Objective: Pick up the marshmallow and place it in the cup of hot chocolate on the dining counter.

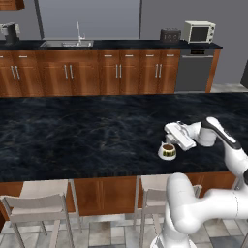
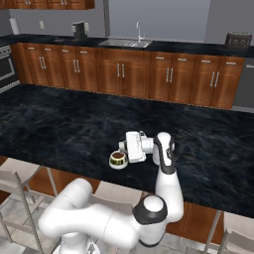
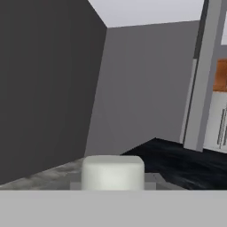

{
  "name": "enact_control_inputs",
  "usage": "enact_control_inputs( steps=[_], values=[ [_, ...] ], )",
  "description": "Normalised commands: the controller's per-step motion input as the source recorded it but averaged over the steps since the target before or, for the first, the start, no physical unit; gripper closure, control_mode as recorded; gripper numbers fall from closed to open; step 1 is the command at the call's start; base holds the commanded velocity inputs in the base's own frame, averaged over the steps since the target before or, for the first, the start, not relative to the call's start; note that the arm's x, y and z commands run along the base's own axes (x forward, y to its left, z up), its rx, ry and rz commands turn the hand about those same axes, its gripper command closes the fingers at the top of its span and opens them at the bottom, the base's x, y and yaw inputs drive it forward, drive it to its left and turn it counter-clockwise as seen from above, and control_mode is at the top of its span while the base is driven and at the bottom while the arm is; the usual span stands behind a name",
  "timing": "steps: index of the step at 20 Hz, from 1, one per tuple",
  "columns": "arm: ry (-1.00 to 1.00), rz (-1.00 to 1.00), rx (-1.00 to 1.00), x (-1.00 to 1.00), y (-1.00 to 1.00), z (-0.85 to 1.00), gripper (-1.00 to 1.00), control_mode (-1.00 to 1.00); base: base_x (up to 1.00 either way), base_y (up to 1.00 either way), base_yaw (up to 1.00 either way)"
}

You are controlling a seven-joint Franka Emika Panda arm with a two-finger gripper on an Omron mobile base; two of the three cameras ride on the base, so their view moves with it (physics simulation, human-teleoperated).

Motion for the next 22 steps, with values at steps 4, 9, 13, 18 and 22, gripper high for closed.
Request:
enact_control_inputs(
  steps=[4, 9, 13, 18, 22],
  values=[
    [-0.08, 0.00, 0.00, -0.27, 0.00, 0.03, 1.00, -1.00, 0.00, 0.00, 0.00],
    [-0.14, 0.00, 0.00, -0.26, 0.03, 0.13, 1.00, -1.00, 0.00, 0.00, 0.00],
    [-0.03, 0.00, 0.00, -0.10, 0.05, 0.01, 1.00, -1.00, 0.00, 0.00, 0.00],
    [0.01, 0.00, 0.00, 0.05, 0.02, -0.01, 1.00, -1.00, 0.00, 0.00, 0.00],
    [0.01, 0.00, 0.00, 0.09, 0.08, -0.06, 1.00, -1.00, 0.00, 0.00, 0.00]
  ],
)
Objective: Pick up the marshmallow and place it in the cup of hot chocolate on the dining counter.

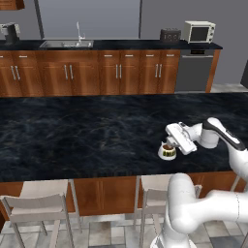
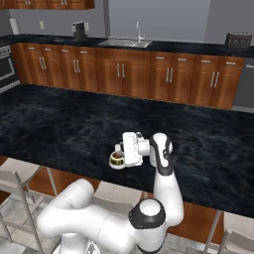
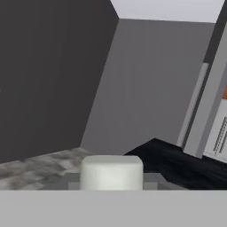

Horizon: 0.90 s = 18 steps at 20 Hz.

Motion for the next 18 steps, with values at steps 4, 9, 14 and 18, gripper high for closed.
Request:
enact_control_inputs(
  steps=[4, 9, 14, 18],
  values=[
    [0.02, 0.00, 0.00, 0.12, 0.00, -0.08, 1.00, -1.00, 0.00, 0.00, 0.00],
    [0.06, 0.00, 0.00, 0.00, 0.00, -0.08, 1.00, -1.00, 0.00, 0.00, 0.00],
    [0.03, 0.00, 0.00, 0.00, 0.00, -0.09, 1.00, -1.00, 0.00, 0.00, 0.00],
    [0.01, 0.00, 0.00, 0.00, 0.00, -0.09, 1.00, -1.00, 0.00, 0.00, 0.00]
  ],
)
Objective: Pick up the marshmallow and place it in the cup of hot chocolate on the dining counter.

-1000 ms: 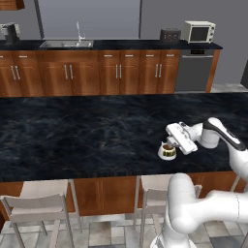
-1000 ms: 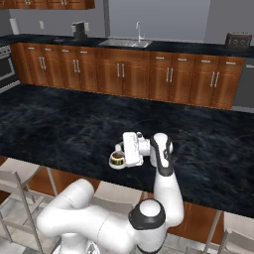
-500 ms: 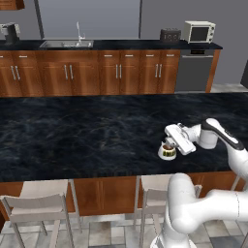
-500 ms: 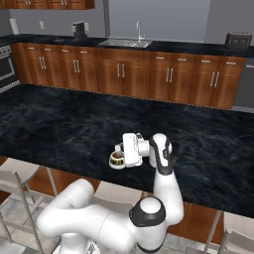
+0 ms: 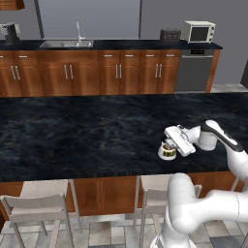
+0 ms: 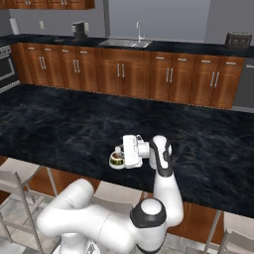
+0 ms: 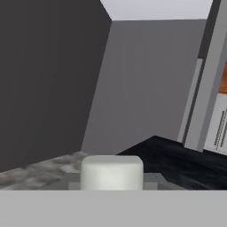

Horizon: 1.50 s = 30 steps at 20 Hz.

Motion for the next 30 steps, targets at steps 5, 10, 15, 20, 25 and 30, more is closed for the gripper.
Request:
enact_control_inputs(
  steps=[5, 10, 15, 20, 25, 30],
  values=[
    [0.00, 0.00, 0.00, 0.00, 0.00, -0.10, 1.00, -1.00, 0.00, 0.00, 0.00],
    [0.00, 0.00, 0.00, 0.04, 0.00, -0.11, 1.00, -1.00, 0.00, 0.00, 0.00],
    [0.00, 0.00, -0.01, 0.06, 0.00, -0.12, -1.00, -1.00, 0.00, 0.00, 0.00],
    [0.00, 0.00, 0.00, 0.00, 0.00, 0.00, -1.00, -1.00, 0.00, 0.00, 0.00],
    [-0.01, 0.00, 0.00, -0.06, 0.00, 0.05, -1.00, -1.00, 0.00, 0.00, 0.00],
    [-0.04, 0.00, 0.00, -0.18, 0.00, 0.52, -1.00, -1.00, 0.00, 0.00, 0.00]
  ],
)
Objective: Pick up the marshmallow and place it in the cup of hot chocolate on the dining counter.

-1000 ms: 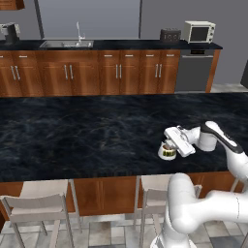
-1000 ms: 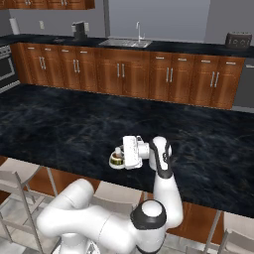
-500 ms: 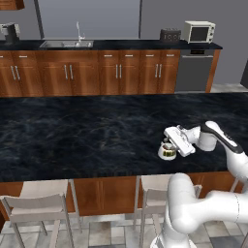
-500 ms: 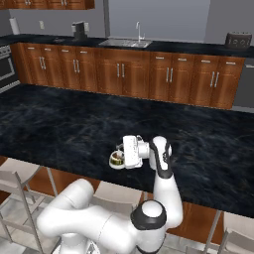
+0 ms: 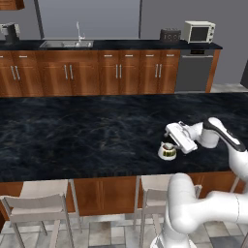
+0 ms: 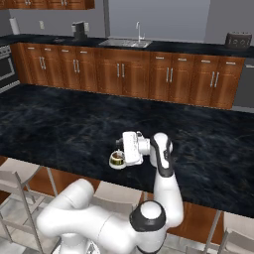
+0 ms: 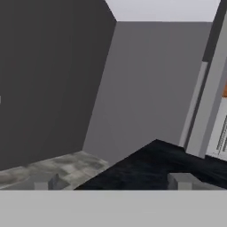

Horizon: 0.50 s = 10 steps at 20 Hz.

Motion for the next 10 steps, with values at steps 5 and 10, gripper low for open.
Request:
enact_control_inputs(
  steps=[5, 10],
  values=[
    [-0.11, 0.00, -0.01, -0.41, 0.00, 0.97, -1.00, -1.00, 0.00, 0.00, 0.00],
    [-0.21, 0.00, -0.13, -0.79, 0.09, 0.70, -1.00, -1.00, 0.00, 0.00, 0.00]
  ],
)
